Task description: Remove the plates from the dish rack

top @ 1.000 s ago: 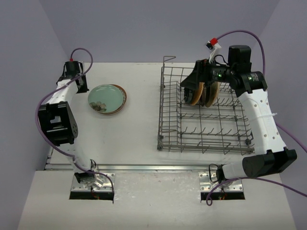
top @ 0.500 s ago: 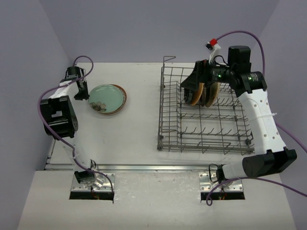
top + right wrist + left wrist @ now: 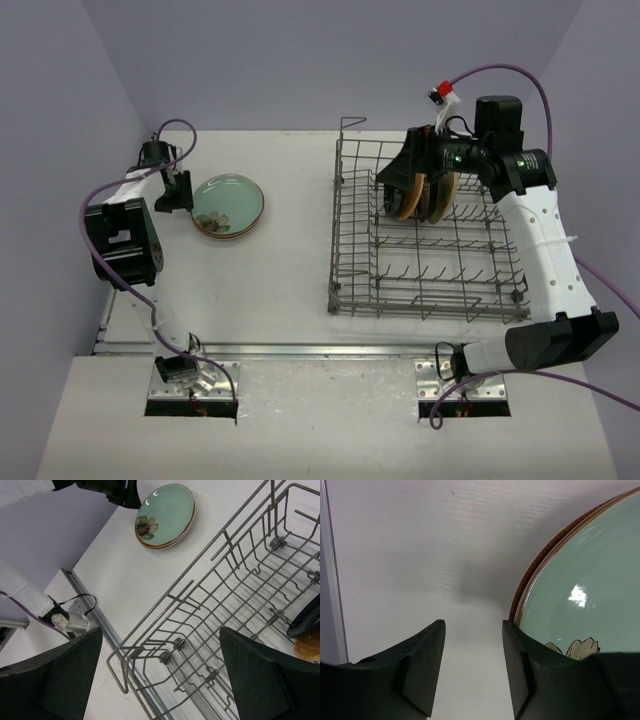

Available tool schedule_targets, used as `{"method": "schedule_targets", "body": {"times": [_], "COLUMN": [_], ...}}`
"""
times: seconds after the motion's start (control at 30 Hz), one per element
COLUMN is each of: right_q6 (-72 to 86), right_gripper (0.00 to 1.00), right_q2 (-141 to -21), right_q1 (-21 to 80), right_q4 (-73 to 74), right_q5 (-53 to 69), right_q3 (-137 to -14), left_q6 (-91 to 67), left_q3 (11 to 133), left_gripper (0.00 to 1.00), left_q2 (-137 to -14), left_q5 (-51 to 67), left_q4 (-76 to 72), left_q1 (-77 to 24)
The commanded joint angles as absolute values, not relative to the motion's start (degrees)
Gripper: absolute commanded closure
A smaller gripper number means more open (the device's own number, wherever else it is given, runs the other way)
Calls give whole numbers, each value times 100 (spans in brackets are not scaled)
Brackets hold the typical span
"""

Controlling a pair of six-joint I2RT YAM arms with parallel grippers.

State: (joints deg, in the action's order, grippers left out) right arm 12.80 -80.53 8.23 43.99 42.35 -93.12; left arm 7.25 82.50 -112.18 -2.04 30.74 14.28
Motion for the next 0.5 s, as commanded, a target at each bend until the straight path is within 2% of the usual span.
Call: {"method": "schedule_targets", "body": {"times": [0.0,0.1,0.27,0.33,0.47], "right_q6": [1188,1178,1065,999,993], "right_gripper": [1,1,6,17,19], "right_q2": [-8042,-8027,-7989,-7934,-7788], "right_q1": [844,835,836,814,651], "right_q4": [4326,4324,4421,4417,4170], "right_q5": [4203,4041,2477,1639,667], "right_q3": [-9511,-9516,-9554,-9441,-9023], "left_q6": [626,618,642,687,843], "left_q3": [8330,8341,8358,8290,7819], "left_gripper": [51,51,51,51,48], "left_q2": [-11171,-11145,-10517,-9978,-8588], "left_q5": [251,167,-246,-57,439], "left_q4": [2988,3006,2874,2659,2064], "left_q1": [1378,1371,1449,1480,1234]}}
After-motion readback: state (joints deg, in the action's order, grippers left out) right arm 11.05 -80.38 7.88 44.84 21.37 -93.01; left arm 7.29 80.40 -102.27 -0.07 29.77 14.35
